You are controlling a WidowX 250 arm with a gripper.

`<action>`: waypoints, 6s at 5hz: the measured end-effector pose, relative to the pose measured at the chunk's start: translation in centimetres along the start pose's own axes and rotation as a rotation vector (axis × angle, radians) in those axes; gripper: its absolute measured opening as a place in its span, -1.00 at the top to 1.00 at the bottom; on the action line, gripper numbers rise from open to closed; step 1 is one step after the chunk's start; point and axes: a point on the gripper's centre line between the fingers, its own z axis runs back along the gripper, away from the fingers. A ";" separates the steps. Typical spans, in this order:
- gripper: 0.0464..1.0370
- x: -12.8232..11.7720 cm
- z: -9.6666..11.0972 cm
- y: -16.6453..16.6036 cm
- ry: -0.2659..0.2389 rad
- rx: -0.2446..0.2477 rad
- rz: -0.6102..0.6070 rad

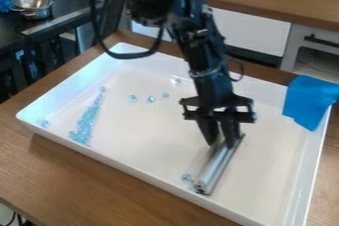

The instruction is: Sweep into pile

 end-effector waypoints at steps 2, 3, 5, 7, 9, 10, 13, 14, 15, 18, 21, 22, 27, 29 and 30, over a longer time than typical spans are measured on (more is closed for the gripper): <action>0.40 -0.2 1.6 5.4 -0.052 0.037 -0.032; 0.40 0.0 2.4 8.0 -0.082 0.060 -0.035; 0.40 -0.1 4.7 14.3 -0.070 0.140 -0.004; 0.40 -1.6 6.4 17.3 0.035 0.213 0.094; 0.40 1.1 9.1 10.3 0.053 0.116 -0.126; 0.40 2.9 8.2 4.5 0.063 0.073 -0.150; 0.40 7.1 1.7 -5.6 0.004 -0.043 -0.097; 0.40 8.6 1.0 -5.6 -0.034 -0.039 -0.068; 0.40 9.3 -0.1 -5.3 -0.034 -0.022 -0.044; 0.40 9.1 -1.3 -3.1 -0.032 -0.001 -0.027; 0.40 8.1 0.4 0.9 -0.065 -0.031 0.052; 0.40 9.3 1.9 2.5 -0.107 -0.044 0.116; 0.40 11.0 2.8 8.2 -0.142 0.021 0.349; 0.40 7.7 5.2 14.9 -0.147 0.011 0.658; 0.40 6.0 5.8 16.4 -0.173 0.002 0.779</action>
